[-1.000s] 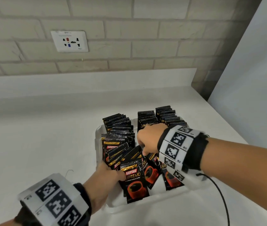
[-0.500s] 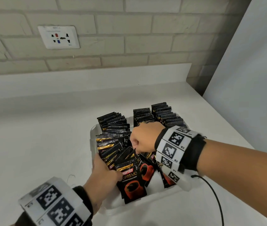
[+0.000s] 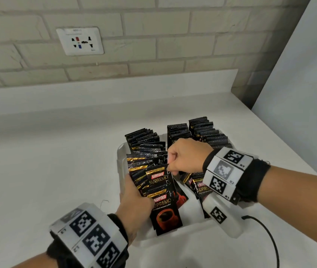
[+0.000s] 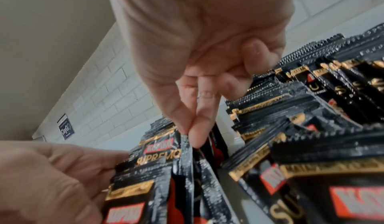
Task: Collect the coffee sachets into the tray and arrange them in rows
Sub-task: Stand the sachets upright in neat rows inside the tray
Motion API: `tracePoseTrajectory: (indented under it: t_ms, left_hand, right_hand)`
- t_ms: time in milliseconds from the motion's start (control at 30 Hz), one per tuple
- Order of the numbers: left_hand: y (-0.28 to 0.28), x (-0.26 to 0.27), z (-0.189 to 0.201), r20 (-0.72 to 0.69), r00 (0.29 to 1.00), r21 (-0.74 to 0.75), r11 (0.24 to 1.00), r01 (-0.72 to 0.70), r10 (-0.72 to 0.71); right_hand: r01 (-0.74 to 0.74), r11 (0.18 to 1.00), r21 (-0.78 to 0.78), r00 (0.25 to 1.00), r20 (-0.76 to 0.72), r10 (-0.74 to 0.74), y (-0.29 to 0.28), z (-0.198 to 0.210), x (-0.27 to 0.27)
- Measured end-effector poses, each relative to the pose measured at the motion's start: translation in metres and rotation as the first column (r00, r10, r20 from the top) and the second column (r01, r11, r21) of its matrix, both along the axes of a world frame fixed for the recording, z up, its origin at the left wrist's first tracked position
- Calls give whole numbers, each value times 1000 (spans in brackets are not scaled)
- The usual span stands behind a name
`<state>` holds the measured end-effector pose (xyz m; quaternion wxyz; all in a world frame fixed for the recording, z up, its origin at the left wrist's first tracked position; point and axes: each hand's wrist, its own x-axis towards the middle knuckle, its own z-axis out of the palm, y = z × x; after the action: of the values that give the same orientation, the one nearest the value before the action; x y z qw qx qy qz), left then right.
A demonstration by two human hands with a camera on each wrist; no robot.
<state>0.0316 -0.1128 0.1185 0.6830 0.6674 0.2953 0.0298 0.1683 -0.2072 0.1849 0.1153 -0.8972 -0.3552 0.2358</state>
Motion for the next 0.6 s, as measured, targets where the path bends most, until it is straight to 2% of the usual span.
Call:
tracePoseTrajectory:
  t_ms: [233, 367, 467, 600]
  left_hand:
    - [-11, 3, 14, 115, 992, 105, 994, 40, -52]
    - [-8, 4, 11, 169, 985, 193, 981, -2, -31]
    - [-6, 2, 8, 71, 997, 95, 995, 20, -27]
    - [-5, 4, 2, -40, 999, 38, 999, 6, -4]
  right_hand:
    - [-6, 1000, -18, 996, -91, 4, 0, -1, -5]
    - [10, 999, 34, 990, -142, -5, -7, 9, -6]
    - [71, 995, 67, 986, -153, -60, -10, 16, -6]
    - [91, 996, -11, 957, -275, -90, -10, 16, -9]
